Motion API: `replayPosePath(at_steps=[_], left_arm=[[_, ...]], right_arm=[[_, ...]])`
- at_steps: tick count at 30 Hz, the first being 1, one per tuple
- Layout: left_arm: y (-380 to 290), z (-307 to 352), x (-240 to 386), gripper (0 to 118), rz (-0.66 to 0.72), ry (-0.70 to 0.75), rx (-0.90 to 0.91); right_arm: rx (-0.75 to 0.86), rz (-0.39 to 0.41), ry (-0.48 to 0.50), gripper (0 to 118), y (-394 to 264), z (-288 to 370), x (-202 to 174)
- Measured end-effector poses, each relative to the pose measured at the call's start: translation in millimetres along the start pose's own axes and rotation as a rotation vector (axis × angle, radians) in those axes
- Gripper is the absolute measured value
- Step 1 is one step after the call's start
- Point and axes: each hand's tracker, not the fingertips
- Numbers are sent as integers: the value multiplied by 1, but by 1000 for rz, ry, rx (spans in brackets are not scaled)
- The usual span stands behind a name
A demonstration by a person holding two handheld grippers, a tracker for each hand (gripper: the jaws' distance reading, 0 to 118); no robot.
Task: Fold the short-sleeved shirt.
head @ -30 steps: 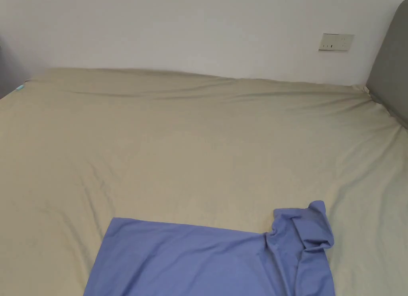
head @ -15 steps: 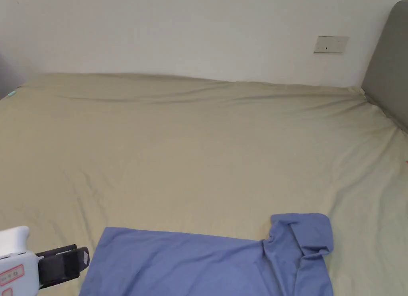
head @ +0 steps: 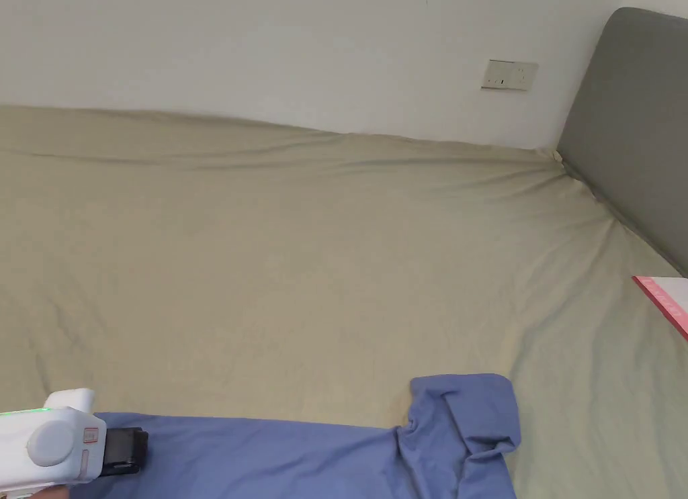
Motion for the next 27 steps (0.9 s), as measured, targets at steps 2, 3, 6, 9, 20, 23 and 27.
replayPosePath(at_steps=[2,3,6,9,20,23,27], left_arm=[[-1,2,0,114,-38,-15,0],[-2,5,-3,106,-33,-23,2],[-5,27,-6,60,-60,-24,52],[-7,36,-12,21,-53,-48,57],[-6,79,11,1,-131,-116,157],[-4,83,10,0,-133,-127,162],[-11,92,6,0,-65,-186,174]], right_arm=[[-10,8,3,97,-1,-1,-1],[-13,13,5,97,-1,0,-1],[-26,32,15,97,-2,0,-1],[-12,58,15,97,-3,0,-1],[-62,139,-6,97,87,-95,-28],[-112,56,17,97,98,-138,-6],[-248,12,56,97,111,-192,-3]])
